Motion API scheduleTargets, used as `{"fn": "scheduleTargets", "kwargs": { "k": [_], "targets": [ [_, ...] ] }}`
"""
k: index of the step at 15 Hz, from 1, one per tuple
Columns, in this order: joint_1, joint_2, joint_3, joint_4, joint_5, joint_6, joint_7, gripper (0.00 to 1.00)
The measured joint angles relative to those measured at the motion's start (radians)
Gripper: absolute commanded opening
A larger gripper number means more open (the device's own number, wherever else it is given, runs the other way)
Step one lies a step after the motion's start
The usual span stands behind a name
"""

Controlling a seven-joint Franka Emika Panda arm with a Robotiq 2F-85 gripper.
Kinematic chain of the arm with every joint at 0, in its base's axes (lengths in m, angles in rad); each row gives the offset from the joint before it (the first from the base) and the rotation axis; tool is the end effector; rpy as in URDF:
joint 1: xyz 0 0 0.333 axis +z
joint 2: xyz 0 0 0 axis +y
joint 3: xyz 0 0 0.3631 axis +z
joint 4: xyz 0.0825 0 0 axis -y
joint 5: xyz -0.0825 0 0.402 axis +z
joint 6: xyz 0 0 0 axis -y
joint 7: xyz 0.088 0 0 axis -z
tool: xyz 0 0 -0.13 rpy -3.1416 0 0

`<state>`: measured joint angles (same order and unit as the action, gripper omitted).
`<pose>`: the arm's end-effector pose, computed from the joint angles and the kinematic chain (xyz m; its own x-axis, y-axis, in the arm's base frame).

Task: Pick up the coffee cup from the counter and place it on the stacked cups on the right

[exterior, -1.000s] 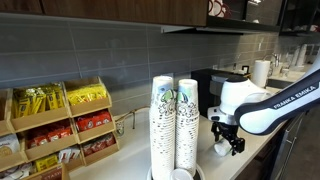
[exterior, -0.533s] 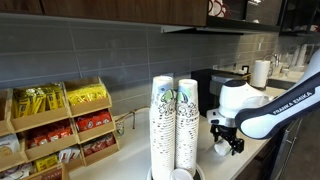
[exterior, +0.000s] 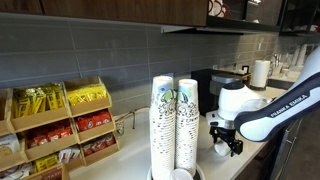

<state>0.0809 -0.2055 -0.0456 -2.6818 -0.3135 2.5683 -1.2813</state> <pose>0.4188 0.0164 0.3184 0.0067 0.9880 -0.1543 0.9930 0.0117 0.1177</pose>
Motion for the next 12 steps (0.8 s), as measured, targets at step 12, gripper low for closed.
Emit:
{"fn": "scheduleTargets", "kwargs": {
  "k": [12],
  "targets": [
    [-0.017,0.014,0.000,0.017,0.000,0.005,0.000,0.38]
  ]
}}
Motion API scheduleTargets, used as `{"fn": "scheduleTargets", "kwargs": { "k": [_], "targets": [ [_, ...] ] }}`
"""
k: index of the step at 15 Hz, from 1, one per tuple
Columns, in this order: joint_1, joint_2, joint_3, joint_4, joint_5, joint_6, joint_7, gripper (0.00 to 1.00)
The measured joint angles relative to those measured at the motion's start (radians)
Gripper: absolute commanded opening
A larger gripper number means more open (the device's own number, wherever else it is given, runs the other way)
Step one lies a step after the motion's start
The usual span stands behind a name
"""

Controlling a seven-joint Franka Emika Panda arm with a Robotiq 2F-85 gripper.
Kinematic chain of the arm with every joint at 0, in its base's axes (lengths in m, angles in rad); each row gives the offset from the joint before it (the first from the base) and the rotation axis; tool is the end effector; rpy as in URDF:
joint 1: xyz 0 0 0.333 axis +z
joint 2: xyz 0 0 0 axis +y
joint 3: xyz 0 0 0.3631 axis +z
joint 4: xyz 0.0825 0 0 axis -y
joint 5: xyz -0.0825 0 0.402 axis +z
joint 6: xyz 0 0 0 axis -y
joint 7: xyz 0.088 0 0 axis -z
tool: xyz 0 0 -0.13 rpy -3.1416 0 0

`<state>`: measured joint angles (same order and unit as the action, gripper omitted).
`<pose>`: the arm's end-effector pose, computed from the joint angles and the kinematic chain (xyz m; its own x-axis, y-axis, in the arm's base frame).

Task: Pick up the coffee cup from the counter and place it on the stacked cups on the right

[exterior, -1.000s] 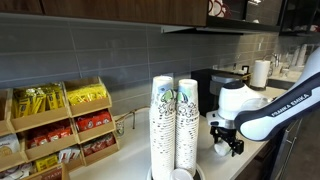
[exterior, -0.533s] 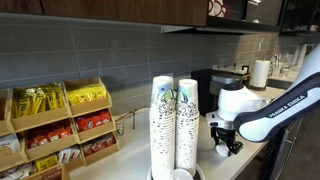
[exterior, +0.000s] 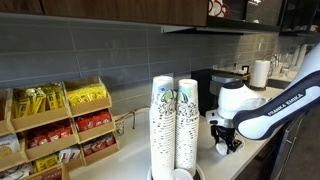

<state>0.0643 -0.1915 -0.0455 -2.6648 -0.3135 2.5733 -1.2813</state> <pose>0.4260 0.0098 0.3200 0.0234 0.9879 -0.1534 0.9921 -0.0041 0.1255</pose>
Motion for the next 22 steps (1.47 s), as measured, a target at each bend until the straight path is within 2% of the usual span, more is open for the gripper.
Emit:
{"fn": "scheduleTargets", "kwargs": {
  "k": [4,9,10,14,15,19,22],
  "targets": [
    [-0.007,-0.066,-0.007,0.013,0.033,-0.019,-0.003,0.38],
    [0.019,-0.242,-0.052,0.017,0.231,-0.121,-0.056,0.38],
    [0.026,-0.282,-0.065,0.019,0.270,-0.142,-0.057,0.63],
    [0.026,-0.391,-0.083,0.019,0.303,-0.167,-0.038,0.63],
    [0.026,-0.397,-0.083,0.017,0.304,-0.168,-0.037,0.38],
    [0.038,-0.397,-0.088,0.024,0.317,-0.159,-0.036,0.38],
    [0.079,-0.425,-0.114,0.070,0.406,-0.144,-0.036,0.38]
  ]
}}
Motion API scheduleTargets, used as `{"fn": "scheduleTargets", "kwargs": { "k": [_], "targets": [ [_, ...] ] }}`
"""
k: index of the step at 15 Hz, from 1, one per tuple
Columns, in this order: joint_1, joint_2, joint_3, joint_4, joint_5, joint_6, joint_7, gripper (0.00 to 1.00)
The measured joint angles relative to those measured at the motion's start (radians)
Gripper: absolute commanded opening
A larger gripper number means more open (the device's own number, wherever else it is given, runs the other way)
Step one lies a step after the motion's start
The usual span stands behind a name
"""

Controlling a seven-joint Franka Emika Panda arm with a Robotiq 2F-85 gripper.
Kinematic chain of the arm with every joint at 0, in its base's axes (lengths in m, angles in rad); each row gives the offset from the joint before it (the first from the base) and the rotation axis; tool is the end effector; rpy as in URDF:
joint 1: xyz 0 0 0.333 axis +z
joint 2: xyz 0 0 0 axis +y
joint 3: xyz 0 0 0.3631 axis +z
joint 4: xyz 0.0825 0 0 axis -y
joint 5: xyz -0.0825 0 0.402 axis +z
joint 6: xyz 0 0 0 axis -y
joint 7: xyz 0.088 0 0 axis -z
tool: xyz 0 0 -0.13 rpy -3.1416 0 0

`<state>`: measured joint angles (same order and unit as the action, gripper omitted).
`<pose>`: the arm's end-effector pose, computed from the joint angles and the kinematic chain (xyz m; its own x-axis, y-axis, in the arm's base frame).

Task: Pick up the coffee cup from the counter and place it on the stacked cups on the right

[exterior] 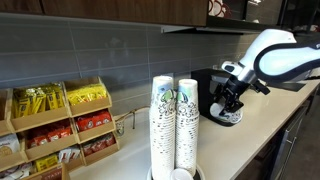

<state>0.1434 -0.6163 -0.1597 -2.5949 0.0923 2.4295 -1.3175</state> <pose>0.3963 -0.0098 0.5117 0.2500 0.9284 0.2750 0.8677 -0.3408 0.3618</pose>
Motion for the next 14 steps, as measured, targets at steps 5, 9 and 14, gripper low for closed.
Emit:
{"fn": "scheduleTargets", "kwargs": {
  "k": [5,9,14],
  "targets": [
    [0.084,-0.112,-0.059,0.095,0.172,-0.002,0.000,0.38],
    [0.158,-0.195,-0.097,0.144,0.312,-0.003,0.003,0.38],
    [0.267,-0.263,-0.119,0.168,0.505,0.022,0.005,0.38]
  ]
}}
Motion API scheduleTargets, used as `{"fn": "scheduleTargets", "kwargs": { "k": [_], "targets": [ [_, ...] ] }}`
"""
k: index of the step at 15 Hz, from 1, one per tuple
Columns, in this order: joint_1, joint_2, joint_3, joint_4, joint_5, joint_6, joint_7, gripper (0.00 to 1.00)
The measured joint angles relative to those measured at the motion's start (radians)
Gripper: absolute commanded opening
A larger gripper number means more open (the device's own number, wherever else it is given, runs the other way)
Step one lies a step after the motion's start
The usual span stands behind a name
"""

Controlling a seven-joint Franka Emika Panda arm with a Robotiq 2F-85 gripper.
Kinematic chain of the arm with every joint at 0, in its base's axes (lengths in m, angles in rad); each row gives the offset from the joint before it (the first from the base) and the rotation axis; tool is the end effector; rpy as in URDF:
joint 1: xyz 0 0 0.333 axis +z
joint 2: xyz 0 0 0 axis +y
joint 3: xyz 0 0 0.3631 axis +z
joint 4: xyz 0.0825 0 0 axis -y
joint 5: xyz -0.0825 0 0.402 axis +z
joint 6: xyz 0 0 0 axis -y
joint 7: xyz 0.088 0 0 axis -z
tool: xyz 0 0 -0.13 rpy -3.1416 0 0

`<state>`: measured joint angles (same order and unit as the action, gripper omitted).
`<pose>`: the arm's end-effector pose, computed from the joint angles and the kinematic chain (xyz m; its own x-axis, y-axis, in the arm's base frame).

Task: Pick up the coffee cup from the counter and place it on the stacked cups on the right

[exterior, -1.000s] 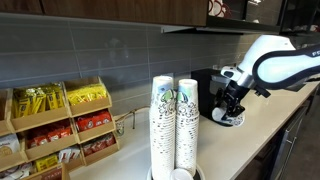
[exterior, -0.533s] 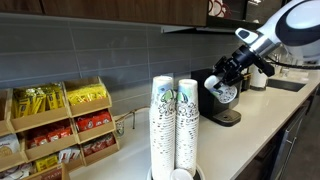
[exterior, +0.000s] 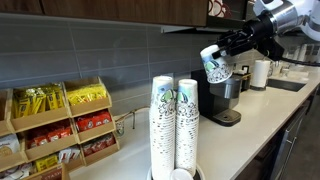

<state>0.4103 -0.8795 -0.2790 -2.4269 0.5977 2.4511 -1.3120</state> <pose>0.3439 0.0078 0.6981 0.0371 0.5450 0.8376 0.7610 -0.5587 0.3298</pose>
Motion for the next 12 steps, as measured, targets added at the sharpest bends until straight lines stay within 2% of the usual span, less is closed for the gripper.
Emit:
{"fn": "scheduleTargets", "kwargs": {
  "k": [5,9,10,12],
  "targets": [
    [0.118,-0.033,-0.007,0.006,0.254,0.061,-0.040,0.38],
    [0.183,-0.033,-0.012,0.002,0.557,0.076,-0.195,0.38],
    [0.185,-0.031,-0.012,-0.003,0.634,0.072,-0.250,0.63],
    [0.173,-0.024,-0.011,-0.010,0.747,0.052,-0.344,0.63]
  ]
}}
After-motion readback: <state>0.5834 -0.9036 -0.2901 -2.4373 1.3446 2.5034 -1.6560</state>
